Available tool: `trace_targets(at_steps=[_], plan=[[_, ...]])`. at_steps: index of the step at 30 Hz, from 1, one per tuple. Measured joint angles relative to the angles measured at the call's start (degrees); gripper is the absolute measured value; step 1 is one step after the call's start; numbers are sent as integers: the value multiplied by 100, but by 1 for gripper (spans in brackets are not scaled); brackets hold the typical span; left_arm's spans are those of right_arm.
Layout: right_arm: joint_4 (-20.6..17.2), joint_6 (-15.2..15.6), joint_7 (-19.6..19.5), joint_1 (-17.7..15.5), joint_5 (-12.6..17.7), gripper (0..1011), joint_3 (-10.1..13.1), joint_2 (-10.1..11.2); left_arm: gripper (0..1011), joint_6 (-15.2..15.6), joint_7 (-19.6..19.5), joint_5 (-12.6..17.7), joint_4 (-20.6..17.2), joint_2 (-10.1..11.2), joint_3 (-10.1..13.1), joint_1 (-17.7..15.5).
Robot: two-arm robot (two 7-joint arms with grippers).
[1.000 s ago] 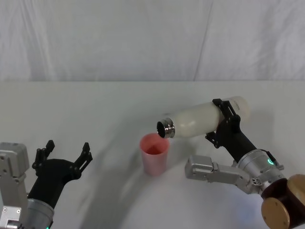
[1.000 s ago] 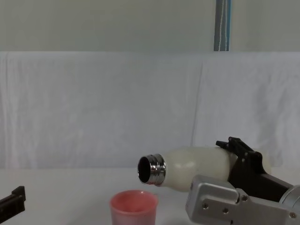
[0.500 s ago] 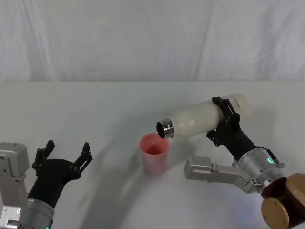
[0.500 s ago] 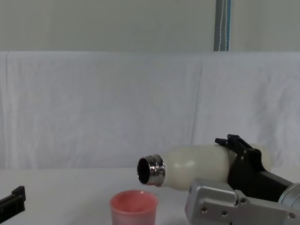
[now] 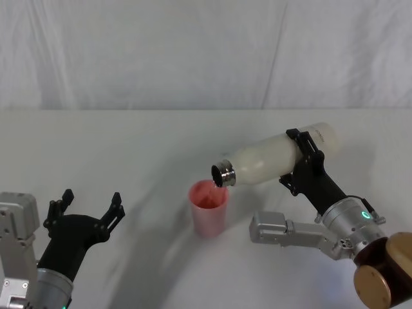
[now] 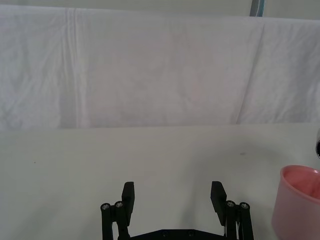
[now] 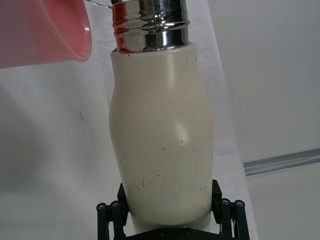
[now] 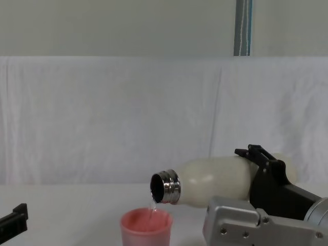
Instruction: Grasp the thermos with one hand and pour water into the cup lid.
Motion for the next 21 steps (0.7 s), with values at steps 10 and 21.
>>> trace_targets(at_steps=[10,21], plan=[[28,0,-24,30,-10,961,-17,-3,1001,0,0,0,0,0,0,0],[53,0,-31,39,-2,961,-35,-18,1001,0,0,0,0,0,0,0]])
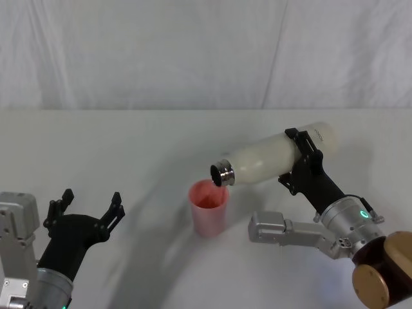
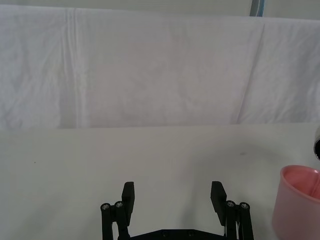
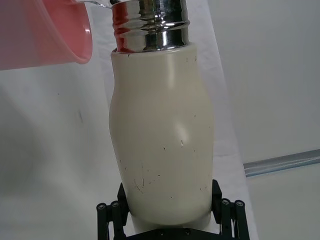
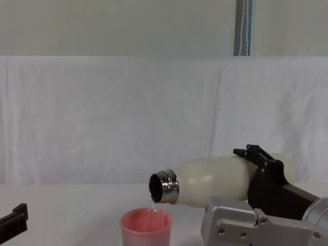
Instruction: Grasp the thermos with one hand and pour water into the cup lid.
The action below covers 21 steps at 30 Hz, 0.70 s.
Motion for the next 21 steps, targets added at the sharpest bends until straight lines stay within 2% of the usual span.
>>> trace_targets(at_steps=[21], plan=[[-21,17,-19,-12,-9,961,-11,11,1001,0,0,0,0,0,0,0]])
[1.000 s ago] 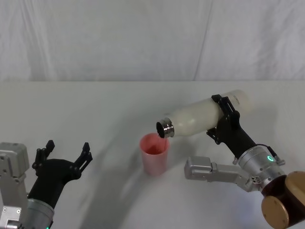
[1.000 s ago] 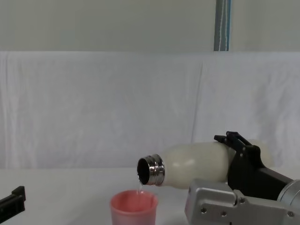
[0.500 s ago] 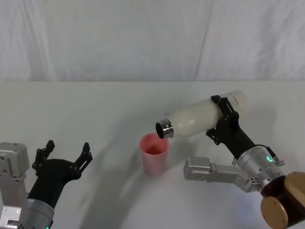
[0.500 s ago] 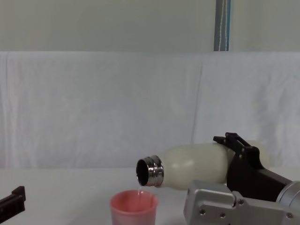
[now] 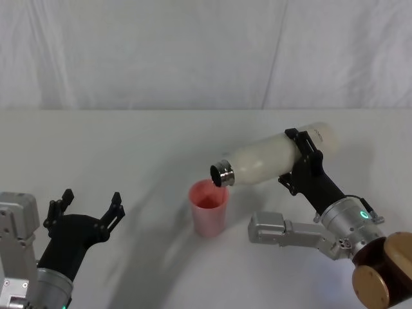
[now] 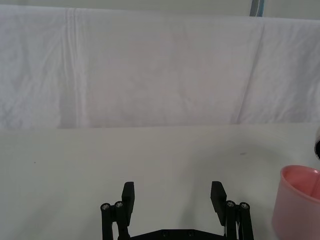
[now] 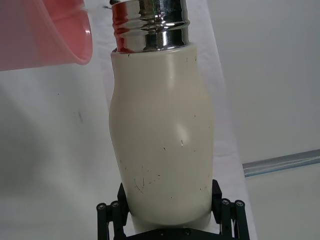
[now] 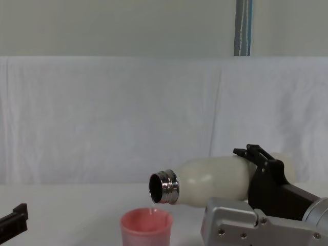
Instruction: Grasp the thermos with one hand and pour water into the cup lid.
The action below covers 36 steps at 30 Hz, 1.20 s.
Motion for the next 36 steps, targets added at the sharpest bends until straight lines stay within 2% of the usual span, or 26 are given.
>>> trace_targets(at_steps=[36], plan=[[10,4,-47,7,-53,961,-7,15,1001,0,0,0,0,0,0,0]])
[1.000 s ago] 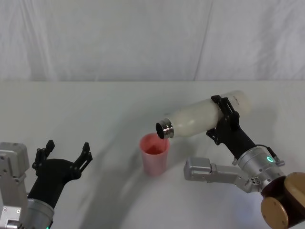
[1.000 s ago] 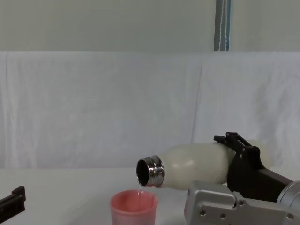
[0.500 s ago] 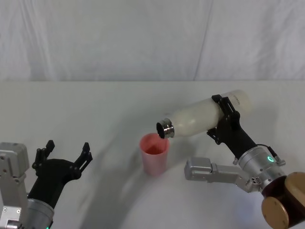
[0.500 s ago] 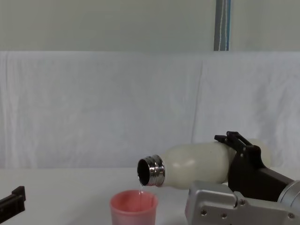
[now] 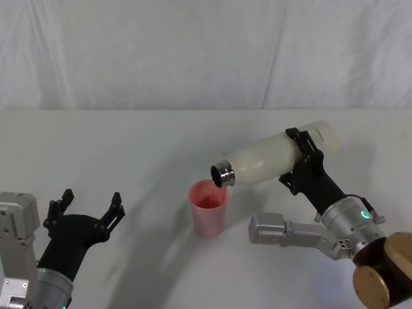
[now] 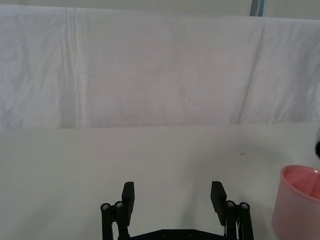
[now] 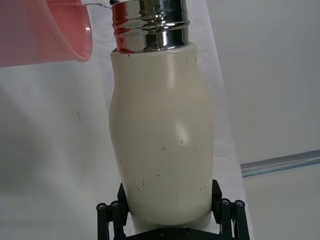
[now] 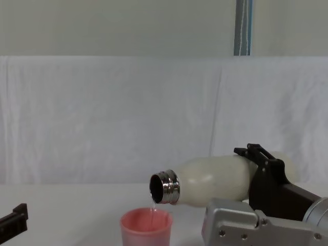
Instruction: Grasp the thermos with one hand and pour water into the cup lid.
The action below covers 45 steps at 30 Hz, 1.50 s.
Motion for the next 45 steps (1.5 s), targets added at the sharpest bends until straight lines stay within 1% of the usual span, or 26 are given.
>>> trace_targets(at_steps=[45], plan=[[6,-1,35,25,-3,961,-14,8,1001,0,0,0,0,0,0,0]])
